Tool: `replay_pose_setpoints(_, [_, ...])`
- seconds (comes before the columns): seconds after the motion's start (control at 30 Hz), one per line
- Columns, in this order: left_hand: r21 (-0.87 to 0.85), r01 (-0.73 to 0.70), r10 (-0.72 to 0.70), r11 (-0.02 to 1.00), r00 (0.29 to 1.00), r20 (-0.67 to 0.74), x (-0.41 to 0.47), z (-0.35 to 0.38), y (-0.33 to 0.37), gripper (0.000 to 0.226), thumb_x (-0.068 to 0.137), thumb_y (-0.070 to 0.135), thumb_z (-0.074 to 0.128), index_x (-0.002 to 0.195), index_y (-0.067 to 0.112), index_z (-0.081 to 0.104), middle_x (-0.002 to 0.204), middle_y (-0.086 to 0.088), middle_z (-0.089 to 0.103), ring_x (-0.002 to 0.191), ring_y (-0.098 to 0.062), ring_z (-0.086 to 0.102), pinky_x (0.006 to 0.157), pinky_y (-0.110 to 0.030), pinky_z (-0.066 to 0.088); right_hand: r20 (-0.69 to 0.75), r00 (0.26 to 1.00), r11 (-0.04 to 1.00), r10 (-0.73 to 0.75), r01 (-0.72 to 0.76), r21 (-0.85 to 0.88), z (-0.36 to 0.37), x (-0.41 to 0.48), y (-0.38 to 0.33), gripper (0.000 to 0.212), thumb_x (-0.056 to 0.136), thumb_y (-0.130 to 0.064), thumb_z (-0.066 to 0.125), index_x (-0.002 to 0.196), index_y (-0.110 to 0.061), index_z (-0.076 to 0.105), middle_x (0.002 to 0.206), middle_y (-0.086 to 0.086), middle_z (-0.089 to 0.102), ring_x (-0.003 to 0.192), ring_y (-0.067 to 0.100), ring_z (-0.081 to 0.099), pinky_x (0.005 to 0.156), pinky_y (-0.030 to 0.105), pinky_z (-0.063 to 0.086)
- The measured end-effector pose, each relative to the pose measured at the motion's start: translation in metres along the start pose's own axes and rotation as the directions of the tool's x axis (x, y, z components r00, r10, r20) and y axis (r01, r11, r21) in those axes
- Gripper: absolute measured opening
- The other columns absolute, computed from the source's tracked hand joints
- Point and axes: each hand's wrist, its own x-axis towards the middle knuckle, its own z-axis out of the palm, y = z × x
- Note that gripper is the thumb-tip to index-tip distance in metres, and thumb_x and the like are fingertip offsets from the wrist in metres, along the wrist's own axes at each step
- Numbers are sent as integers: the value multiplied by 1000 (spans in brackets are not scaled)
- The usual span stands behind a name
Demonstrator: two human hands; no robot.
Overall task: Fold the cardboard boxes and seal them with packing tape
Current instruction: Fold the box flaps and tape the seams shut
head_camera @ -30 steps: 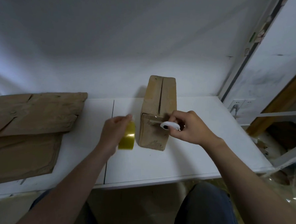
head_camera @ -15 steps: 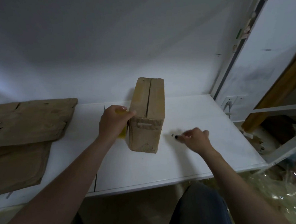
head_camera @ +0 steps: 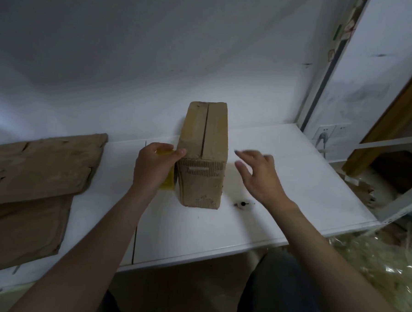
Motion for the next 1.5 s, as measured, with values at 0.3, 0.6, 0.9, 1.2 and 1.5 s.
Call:
replay_pose_setpoints(0.3, [5,4,-4,1000,1000,14,1,0,1,43,80,50,79,114,26,68,114,12,53,107,-14,50,95,-37,45,-55,922,915,-383,371,-160,24,31,-67,49,97,-63,39,124,-39,72,132,-20,65,129,30,45,91,47,43])
replay_pose_setpoints(0.6, [-16,14,-13,1000,999,51,3,-6,-7,45,79,52,79,114,25,71,111,12,58,105,-14,54,90,-34,45,-34,859,820,-512,476,-319,35,26,-58,75,69,-50,86,138,-31,61,142,-12,60,121,35,51,81,43,48])
replay_pose_setpoints(0.9, [-150,133,-121,980,989,88,-9,-32,-2,23,99,46,57,102,25,66,84,13,58,69,-5,57,62,-25,39,20,899,828,-436,410,-382,12,25,-76,83,76,-70,70,149,-39,45,151,-16,49,134,23,43,96,45,38])
replay_pose_setpoints(1.2, [-263,219,-164,939,962,218,-35,-62,6,34,97,47,55,108,22,75,114,-13,69,98,-33,69,95,-54,55,-274,799,841,-536,477,-256,-2,-3,-106,37,88,-54,62,112,-28,73,109,-10,74,106,28,53,79,38,37])
replay_pose_setpoints(1.5, [-461,329,-95,824,883,460,-64,-82,28,31,99,39,57,110,14,73,91,-8,73,72,-20,67,65,-31,56,15,981,974,-195,192,124,5,-45,-166,56,75,-56,77,109,-34,39,97,-14,67,86,15,65,67,33,43])
